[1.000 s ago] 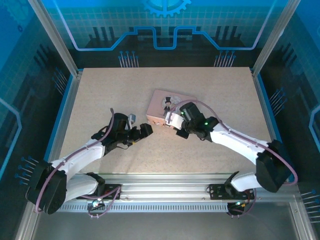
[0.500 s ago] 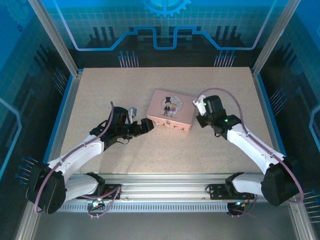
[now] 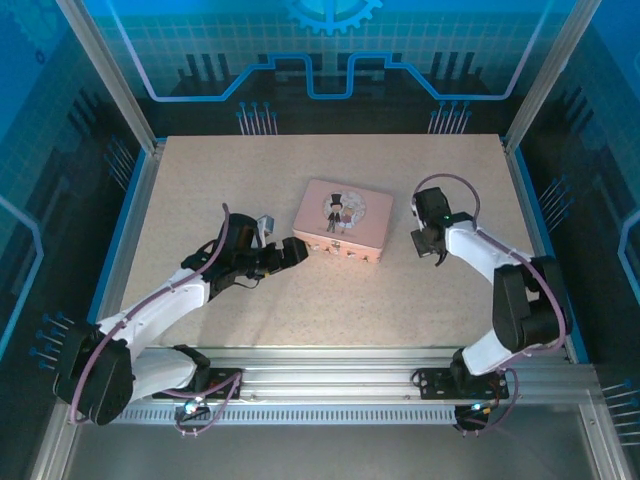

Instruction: Unlock the padlock with the key

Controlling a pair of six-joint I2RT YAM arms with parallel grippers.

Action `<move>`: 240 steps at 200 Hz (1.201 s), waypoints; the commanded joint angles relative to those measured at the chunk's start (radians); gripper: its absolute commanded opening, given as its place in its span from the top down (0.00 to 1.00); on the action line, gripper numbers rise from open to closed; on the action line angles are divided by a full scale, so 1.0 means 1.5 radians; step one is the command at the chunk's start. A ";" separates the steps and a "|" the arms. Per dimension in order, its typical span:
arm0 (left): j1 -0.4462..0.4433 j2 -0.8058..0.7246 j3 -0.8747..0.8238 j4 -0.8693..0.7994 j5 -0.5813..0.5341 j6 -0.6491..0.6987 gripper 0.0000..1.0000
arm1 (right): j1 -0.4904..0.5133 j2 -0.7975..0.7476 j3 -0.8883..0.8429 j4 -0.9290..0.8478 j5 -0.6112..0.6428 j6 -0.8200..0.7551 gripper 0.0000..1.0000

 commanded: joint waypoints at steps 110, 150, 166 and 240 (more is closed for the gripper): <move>0.007 0.007 -0.001 -0.009 -0.018 0.028 0.01 | -0.046 0.121 0.106 -0.059 -0.008 0.056 0.72; 0.018 0.001 0.020 -0.033 -0.031 0.044 0.01 | -0.045 0.039 0.086 -0.071 -0.039 0.101 0.57; 0.028 -0.005 0.031 -0.050 -0.045 0.058 0.01 | -0.038 -0.009 0.064 -0.054 -0.070 0.115 0.28; 0.121 -0.055 0.090 -0.111 -0.217 0.207 0.01 | -0.013 -0.171 -0.041 0.131 -0.086 0.132 0.00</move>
